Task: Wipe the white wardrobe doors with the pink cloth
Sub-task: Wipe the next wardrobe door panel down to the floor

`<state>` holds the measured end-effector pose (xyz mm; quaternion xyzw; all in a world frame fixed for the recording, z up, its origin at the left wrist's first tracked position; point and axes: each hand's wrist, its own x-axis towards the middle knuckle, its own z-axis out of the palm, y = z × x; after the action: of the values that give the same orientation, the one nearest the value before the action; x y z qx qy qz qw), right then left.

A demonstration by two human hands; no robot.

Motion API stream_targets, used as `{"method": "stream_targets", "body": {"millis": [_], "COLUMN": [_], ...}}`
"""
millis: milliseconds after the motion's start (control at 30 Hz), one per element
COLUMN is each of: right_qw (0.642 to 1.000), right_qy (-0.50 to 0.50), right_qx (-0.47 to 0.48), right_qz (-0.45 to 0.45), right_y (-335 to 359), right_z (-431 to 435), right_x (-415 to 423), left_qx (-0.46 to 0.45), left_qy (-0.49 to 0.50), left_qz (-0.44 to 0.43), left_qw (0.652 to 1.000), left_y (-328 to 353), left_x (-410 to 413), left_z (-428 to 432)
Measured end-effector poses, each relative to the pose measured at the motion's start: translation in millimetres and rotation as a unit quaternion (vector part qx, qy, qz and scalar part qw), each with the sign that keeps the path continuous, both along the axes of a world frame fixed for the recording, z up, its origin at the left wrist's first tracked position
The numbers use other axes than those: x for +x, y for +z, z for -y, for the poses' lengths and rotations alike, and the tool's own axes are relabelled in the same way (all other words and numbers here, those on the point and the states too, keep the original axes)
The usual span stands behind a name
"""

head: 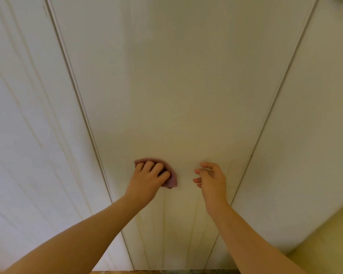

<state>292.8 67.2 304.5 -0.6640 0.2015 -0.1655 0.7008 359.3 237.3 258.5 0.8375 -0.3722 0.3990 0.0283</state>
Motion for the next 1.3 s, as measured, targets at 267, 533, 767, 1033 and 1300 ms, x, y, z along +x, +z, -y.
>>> {"method": "stream_targets", "body": {"millis": [267, 533, 767, 1033, 1300], "right_qw": [1.000, 0.998, 0.996, 0.993, 0.967], "right_qy": [-0.022, -0.017, -0.010, -0.087, -0.065], "right_qx": [0.012, 0.032, 0.032, -0.028, -0.241], "right_qz": [-0.006, -0.045, -0.077, -0.069, -0.049], "right_y": [0, -14, -15, -30, -29], "right_z": [16, 35, 39, 56, 70], "right_x": [-8, -26, -22, -23, -18], "left_qx": [-0.049, -0.160, 0.022, -0.027, 0.184], "left_qy": [0.048, 0.074, 0.050, 0.019, -0.014], "left_qz": [-0.038, -0.071, -0.111, 0.042, 0.104], "left_qw": [0.997, 0.982, 0.992, 0.999, 0.977], "left_y": [39, 49, -19, 3, 9], "left_x": [5, -6, -16, -3, 17], "left_z": [16, 37, 21, 54, 81]}}
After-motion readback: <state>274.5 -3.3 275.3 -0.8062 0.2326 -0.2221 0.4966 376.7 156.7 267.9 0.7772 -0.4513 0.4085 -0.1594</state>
